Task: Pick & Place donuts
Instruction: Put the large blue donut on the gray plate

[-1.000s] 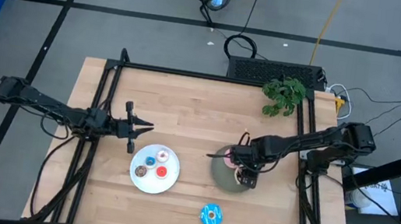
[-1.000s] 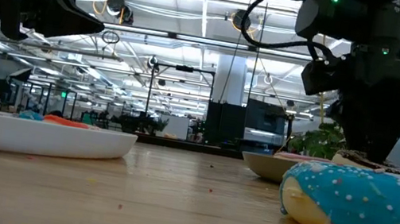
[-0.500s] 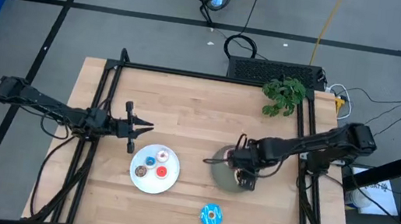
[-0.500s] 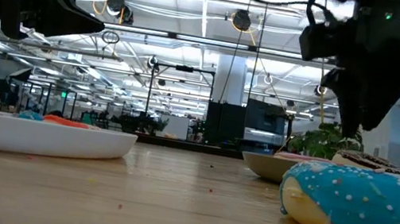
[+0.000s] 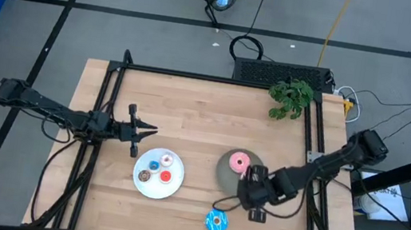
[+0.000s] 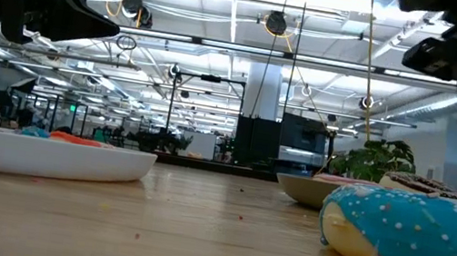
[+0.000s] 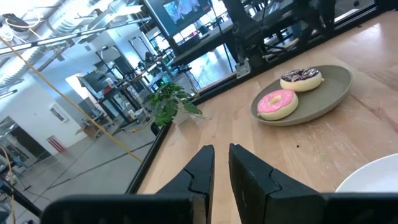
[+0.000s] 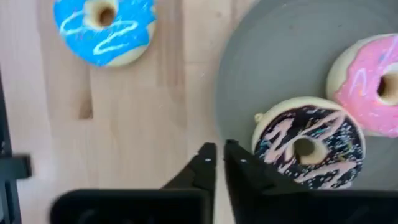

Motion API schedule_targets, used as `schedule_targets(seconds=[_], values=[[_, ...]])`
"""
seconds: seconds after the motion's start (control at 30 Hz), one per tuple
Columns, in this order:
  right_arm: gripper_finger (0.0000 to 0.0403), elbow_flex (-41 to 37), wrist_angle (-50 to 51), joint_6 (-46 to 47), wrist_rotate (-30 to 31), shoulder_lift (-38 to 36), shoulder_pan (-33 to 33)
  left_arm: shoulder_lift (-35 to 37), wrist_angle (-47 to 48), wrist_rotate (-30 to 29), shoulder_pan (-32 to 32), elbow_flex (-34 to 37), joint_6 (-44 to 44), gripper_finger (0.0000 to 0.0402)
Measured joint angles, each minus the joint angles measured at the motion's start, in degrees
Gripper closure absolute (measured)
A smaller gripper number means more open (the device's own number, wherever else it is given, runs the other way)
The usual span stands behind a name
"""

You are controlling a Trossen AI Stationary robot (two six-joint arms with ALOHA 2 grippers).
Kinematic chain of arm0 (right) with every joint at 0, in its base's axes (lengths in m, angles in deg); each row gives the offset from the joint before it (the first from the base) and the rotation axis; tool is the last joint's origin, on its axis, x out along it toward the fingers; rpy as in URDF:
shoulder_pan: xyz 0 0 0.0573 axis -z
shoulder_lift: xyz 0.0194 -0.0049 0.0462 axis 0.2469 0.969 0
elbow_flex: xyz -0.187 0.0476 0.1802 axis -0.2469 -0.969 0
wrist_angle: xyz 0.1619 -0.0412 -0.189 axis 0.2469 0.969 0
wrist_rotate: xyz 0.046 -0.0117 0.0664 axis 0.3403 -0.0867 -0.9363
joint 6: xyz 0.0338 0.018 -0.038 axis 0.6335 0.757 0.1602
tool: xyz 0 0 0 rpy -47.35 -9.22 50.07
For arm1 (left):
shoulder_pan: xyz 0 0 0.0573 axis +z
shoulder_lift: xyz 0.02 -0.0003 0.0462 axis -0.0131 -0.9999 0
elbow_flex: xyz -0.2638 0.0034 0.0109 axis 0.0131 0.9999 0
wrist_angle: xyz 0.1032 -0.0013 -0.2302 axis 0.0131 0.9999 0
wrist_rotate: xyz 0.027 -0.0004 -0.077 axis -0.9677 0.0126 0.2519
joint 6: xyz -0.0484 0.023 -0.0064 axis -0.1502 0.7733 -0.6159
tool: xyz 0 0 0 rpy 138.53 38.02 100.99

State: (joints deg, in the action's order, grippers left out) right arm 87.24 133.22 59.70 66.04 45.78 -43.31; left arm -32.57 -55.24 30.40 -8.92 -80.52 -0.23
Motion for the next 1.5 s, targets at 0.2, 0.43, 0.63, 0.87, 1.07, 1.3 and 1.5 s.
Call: schedule_targets(seconds=[0.2,0.43,0.63,0.87,1.07,1.3,1.5], values=[[0.0384,-0.8,-3.37,1.7,2.43,0.0,-3.2,0.0,-0.02,0.0,0.02,0.0,-0.16,0.0346],[0.0381,-1.62,-11.79,-3.27,2.61,0.02,-4.16,0.0,0.0,0.0,0.01,0.0,-0.14,0.0346],[0.0398,-1.62,-16.49,-3.39,2.79,0.02,-3.47,0.0,0.0,0.0,0.0,0.0,-0.4,0.0346],[0.04,-1.64,-16.33,-1.09,2.77,0.02,-3.24,0.0,0.0,0.02,0.01,0.0,-3.84,0.0346],[0.0402,-1.64,-16.33,-1.29,2.78,0.02,-2.52,0.01,0.0,0.02,0.0,0.0,-1.69,0.0346],[0.0402,-1.68,-21.73,-3.71,2.94,0.02,-0.6,0.0,0.0,0.02,0.01,0.0,-1.66,0.0346],[0.0402,-1.68,-26.01,-5.07,-0.84,1.25,0.92,0.02,-1.68,0.0,0.02,0.0,-1.72,0.0346]])
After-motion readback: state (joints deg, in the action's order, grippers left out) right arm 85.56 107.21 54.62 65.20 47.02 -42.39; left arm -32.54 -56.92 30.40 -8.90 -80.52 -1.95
